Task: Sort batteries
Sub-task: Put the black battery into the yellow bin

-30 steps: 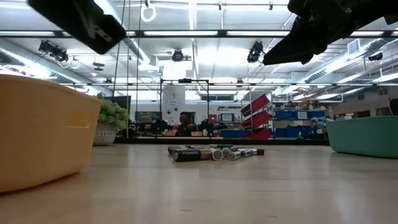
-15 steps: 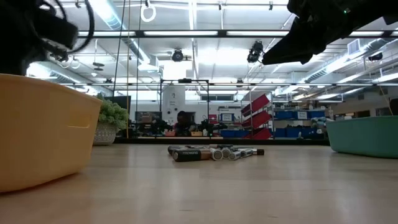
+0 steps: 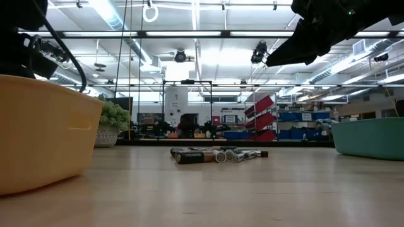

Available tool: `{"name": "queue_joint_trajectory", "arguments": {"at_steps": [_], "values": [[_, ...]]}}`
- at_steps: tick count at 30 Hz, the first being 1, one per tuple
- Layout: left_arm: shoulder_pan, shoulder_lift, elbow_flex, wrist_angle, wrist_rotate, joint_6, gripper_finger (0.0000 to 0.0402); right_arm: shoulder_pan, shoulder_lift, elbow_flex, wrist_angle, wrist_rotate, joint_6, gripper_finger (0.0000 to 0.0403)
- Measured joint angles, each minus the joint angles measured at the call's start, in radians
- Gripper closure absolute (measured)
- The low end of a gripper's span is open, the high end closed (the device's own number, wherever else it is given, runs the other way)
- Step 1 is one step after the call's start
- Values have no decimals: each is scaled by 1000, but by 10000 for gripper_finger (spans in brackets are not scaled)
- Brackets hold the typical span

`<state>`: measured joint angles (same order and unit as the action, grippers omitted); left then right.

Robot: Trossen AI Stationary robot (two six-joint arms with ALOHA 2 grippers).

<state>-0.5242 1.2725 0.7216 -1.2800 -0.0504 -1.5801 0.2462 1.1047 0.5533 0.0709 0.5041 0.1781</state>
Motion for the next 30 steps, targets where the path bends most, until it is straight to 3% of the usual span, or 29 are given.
{"name": "queue_joint_trajectory", "arguments": {"at_steps": [4, 10, 14, 27, 30], "values": [[7, 7, 0, 6, 23, -30, 326, 0, 5, 0, 0, 0, -2, 313], [12, 11, 0, 124, 118, -204, 320, 0, 8, 0, 3, 0, 1, 313], [13, 15, -11, 55, 119, -273, 320, 0, 8, 0, 5, 0, -7, 313], [16, 223, -18, 63, 120, -310, 321, 0, 8, 0, -3, 0, -35, 313], [15, 282, -19, 68, 153, -444, 321, 0, 8, 0, -4, 0, -53, 313]]}}
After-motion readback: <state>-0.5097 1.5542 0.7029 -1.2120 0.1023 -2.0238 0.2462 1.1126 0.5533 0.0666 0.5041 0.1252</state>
